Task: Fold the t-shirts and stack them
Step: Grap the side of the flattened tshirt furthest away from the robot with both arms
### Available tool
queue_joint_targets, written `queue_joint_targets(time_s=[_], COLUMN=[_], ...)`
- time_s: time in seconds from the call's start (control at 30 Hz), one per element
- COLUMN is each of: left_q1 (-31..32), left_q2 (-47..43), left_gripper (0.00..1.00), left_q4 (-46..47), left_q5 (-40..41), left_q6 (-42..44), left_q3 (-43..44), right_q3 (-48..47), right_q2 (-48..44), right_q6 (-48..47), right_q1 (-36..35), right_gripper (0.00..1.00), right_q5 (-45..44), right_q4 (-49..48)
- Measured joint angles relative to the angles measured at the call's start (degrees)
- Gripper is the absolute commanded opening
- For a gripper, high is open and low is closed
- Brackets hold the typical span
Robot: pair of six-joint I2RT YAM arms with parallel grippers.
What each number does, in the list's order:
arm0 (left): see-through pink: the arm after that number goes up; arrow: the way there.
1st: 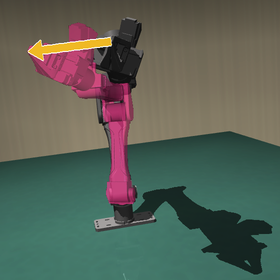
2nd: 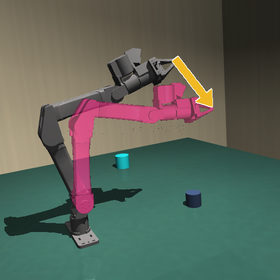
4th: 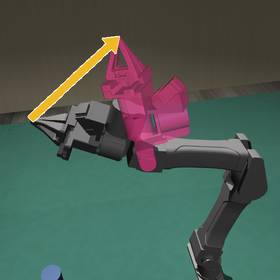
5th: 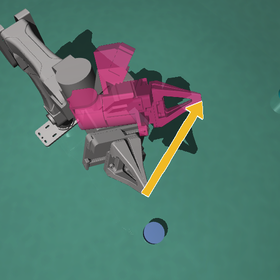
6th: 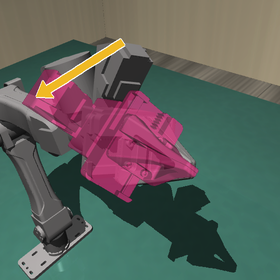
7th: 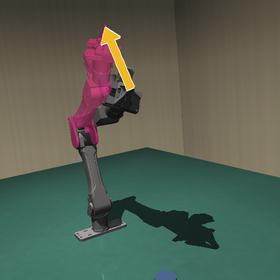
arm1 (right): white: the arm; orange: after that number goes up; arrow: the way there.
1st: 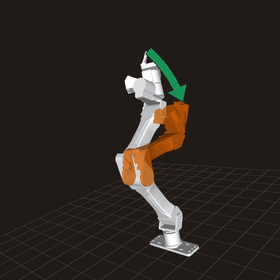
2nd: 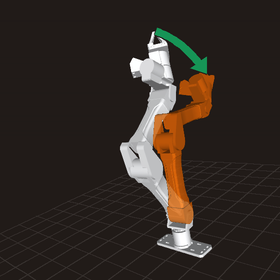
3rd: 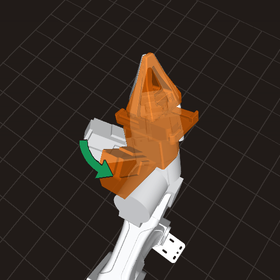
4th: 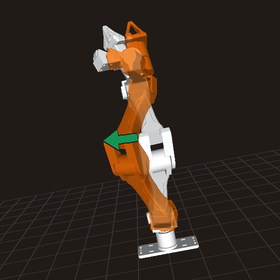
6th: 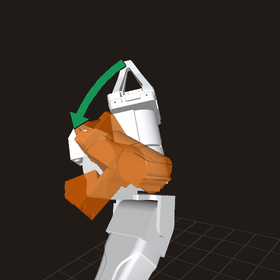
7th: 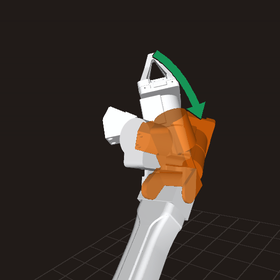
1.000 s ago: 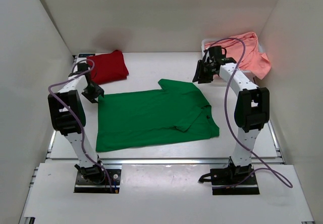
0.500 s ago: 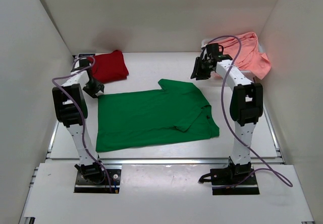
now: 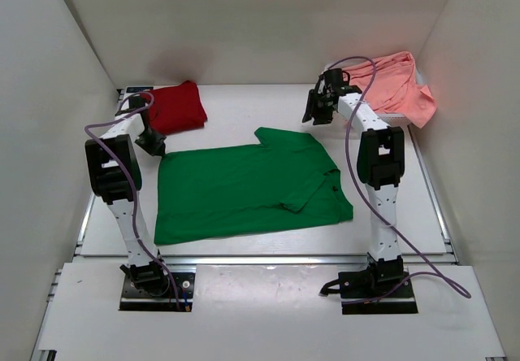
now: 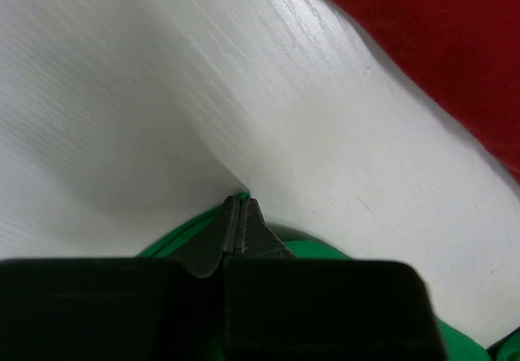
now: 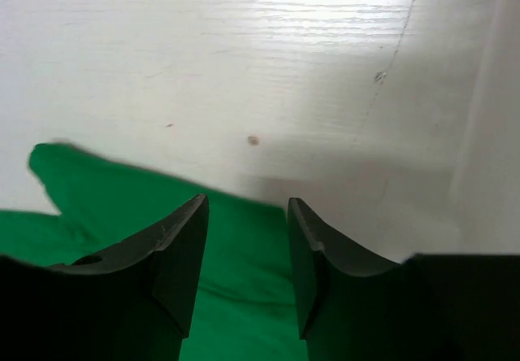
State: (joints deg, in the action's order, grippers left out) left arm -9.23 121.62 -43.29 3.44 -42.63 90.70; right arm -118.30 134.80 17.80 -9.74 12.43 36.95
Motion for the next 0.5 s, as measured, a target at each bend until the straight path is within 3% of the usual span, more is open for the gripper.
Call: queue_joint_targets(time_s=[0.5], left_q1=[-0.2], left_q2=[0.0], left_gripper=[0.00], left_q4=[0.1], left_q5=[-2.0], left_q6=[0.2], left_q3=[-0.2], right_q3=[-2.6], right_q2=[4.5], right_q6=[-3.1], right_q1=[-1.5], right_gripper=[0.46], right_q5=[-0.4], right_q4=[5.5])
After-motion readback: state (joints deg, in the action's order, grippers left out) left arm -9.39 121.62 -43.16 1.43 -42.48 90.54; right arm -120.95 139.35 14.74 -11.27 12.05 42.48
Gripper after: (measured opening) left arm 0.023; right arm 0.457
